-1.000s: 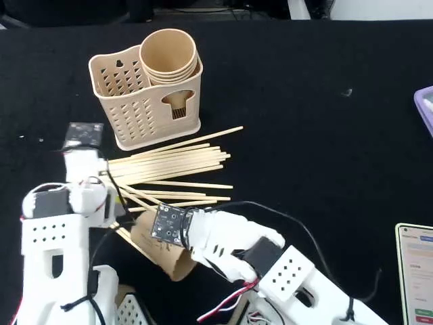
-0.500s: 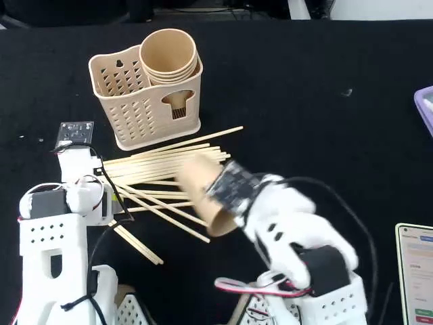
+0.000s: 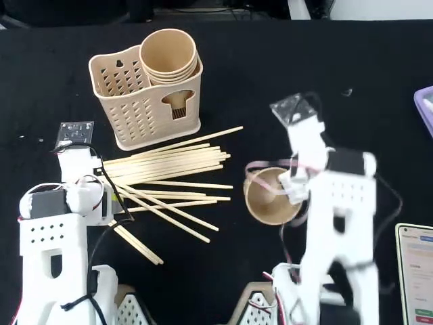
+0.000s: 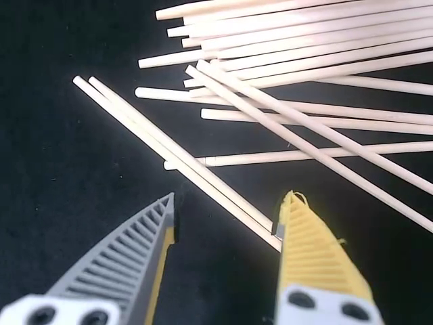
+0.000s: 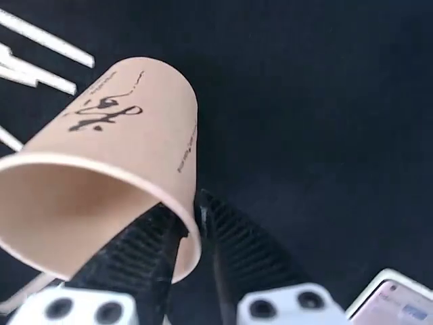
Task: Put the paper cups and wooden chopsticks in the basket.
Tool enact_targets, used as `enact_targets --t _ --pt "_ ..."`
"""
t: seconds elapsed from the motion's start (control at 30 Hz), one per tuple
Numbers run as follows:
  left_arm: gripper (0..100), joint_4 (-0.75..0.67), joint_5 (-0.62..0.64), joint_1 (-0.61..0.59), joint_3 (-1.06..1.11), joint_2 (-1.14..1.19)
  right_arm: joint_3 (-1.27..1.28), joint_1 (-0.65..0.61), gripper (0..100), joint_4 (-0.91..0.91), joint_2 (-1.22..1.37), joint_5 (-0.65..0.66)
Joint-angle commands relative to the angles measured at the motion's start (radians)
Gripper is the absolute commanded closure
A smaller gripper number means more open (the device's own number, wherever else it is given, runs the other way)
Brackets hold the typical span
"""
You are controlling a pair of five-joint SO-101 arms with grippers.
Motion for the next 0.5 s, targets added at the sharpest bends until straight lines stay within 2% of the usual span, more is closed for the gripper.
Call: enact_targets --t 0.0,0.2,0.47 --pt "75 -0.014 0.006 -0.012 -0.059 -0.015 -0.163 0.026 98.3 0.055 0.156 -0.021" --pt "75 -0.014 0.006 -0.012 -0.059 -0.015 -0.214 0.008 80.8 0.055 0.219 -0.018" --pt "75 -0.014 0.006 -0.016 -0.059 -0.015 -0.216 -0.083 87.8 -0.021 0.219 -0.032"
